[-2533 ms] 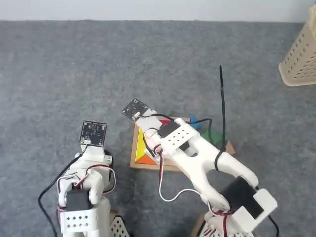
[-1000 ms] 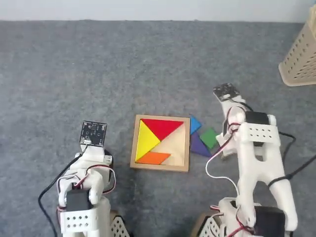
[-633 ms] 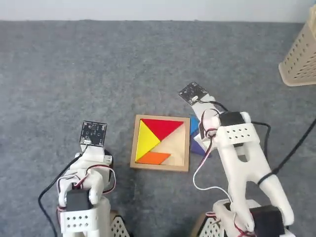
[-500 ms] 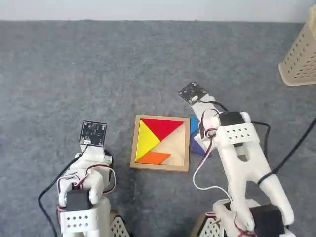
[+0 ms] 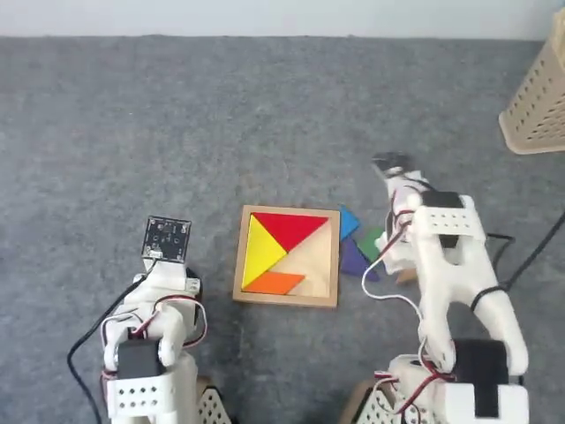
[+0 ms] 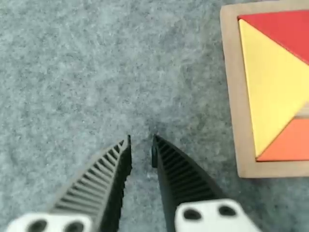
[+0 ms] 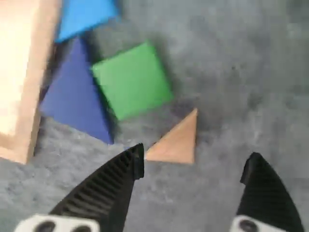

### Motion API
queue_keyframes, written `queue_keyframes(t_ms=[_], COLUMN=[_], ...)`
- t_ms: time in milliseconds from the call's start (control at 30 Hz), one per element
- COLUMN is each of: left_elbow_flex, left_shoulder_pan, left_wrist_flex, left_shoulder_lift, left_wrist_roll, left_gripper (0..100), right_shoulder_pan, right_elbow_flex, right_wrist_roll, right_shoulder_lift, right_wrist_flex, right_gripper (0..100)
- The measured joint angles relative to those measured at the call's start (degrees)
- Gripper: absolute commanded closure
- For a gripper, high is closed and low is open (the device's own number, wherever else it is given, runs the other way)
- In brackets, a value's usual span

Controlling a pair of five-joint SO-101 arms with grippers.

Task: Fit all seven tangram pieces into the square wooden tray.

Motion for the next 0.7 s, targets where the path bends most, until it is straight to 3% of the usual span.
queue_keyframes(t_ms=[133, 700], left_elbow_flex=[0.00, 0.00], left_shoulder_pan=[0.00, 0.00], left_wrist_flex=[0.00, 0.00], left_shoulder_lift=[0.00, 0.00], left_wrist_roll=[0.00, 0.00], left_gripper=[93, 93], right_shoulder_pan=[-0.09, -0.09], right_elbow_flex=[1.41, 4.92], right_wrist_roll=[-3.08, -5.63], right_shoulder_lift=[0.00, 6.07], right_wrist_flex=[-0.09, -7.47], right_gripper=[81.5, 81.9])
